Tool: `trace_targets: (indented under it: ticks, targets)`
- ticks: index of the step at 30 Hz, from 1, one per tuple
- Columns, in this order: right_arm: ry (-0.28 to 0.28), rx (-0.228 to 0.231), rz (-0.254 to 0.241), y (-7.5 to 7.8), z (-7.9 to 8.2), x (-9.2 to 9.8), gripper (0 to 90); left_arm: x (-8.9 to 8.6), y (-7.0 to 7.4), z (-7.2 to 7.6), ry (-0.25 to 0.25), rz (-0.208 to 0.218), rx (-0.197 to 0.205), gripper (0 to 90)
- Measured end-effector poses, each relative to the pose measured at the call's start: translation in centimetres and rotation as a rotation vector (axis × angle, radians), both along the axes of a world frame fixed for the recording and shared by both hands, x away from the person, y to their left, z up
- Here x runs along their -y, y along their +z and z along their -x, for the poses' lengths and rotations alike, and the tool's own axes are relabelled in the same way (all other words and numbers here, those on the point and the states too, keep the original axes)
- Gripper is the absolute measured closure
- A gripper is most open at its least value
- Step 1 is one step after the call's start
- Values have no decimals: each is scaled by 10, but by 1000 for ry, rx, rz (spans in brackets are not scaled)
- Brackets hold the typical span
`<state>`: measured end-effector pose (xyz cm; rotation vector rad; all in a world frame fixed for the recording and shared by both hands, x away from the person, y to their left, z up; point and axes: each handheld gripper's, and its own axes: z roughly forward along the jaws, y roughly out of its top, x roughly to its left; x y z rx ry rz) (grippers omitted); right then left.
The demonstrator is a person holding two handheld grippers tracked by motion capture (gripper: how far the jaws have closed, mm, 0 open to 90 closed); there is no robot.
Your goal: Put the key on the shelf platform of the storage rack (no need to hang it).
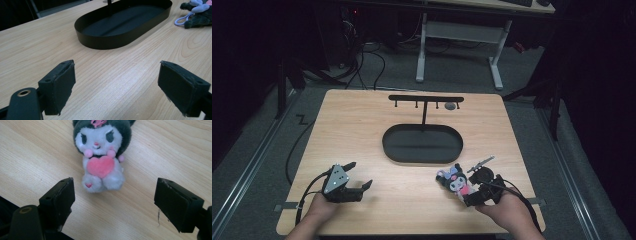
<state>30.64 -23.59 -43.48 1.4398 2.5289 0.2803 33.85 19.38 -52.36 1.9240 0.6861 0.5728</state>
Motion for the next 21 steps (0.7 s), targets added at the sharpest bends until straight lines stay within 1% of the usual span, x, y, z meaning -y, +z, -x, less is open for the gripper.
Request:
trace_targets:
  ticks: [1,2,3,4,6,11,15,18,19,21]
  targets:
    - [-7,-8,-5,-2,0,-1,172,0,0,0,0,0,0,154]
    - [2,-10,-4,-5,-1,-2,173,0,0,0,0,0,0,154]
    - [-6,-13,-8,-7,-1,-3,173,0,0,0,0,0,0,154]
    - [-2,-16,-10,-9,-2,-4,174,0,0,0,0,0,0,154]
    - [2,-13,-8,-15,-3,-6,178,0,0,0,0,-1,1,154]
    - [2,-32,-3,-28,-5,-9,186,0,0,0,-2,-3,1,154]
    - [8,-37,6,-35,-7,-11,191,0,0,0,-2,-1,0,154]
    - [3,-43,10,-40,-8,-11,201,0,0,0,-3,-1,0,154]
    - [9,-47,8,-41,-9,-10,209,0,0,0,-2,-1,1,154]
    - [4,-53,4,-44,-10,-10,234,0,0,0,-2,-1,0,154]
